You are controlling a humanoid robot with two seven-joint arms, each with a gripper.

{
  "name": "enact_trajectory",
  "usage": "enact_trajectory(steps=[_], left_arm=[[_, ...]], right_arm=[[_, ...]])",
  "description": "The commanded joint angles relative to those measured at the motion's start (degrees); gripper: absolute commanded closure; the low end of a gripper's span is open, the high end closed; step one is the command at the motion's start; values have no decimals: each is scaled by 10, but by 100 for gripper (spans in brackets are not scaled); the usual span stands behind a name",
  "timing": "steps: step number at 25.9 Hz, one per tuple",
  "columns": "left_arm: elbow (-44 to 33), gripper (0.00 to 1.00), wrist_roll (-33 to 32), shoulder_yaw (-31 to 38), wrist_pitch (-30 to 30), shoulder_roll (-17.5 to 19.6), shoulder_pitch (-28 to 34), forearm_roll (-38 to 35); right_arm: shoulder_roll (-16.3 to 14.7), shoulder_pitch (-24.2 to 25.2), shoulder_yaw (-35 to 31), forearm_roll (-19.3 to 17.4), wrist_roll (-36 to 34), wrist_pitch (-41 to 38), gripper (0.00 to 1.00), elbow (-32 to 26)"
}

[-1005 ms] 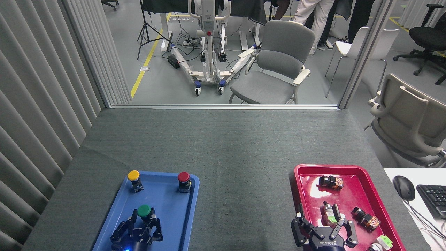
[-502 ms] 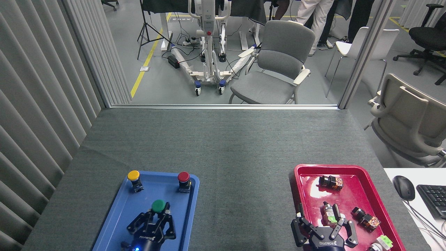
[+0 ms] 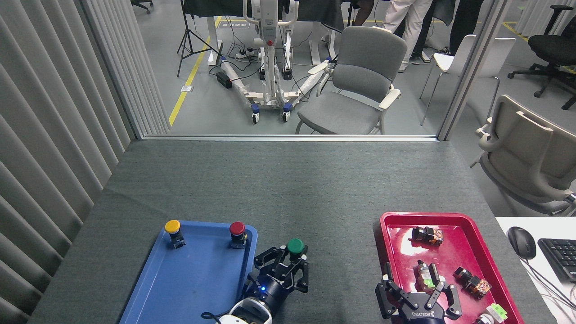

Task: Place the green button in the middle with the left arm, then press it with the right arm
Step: 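Lower the green button onto the table center and release it, then withdraw the left gripper and move the right gripper over the green button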

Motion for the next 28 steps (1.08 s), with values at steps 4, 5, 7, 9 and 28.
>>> enact_trajectory(steps=[4,5,7,9,28], left_arm=[[25,100,0,-89,1,-4,-18,1],[31,100,0,-104,0,-4,-18,1],[49,100,-1,-137,-1,-5,-19,3],[59,100,0,-146,3,-5,-20,4],[-13,0,1,-139,17,4,17,7]], right_arm=[[1,1,0,-2,0,-1,1,1],[1,0,0,-2,0,-1,1,1],[1,0,1,-2,0,-1,1,1],[2,0,2,-2,0,-1,1,1],[33,-4,49,24,-3,-36,70,13]])
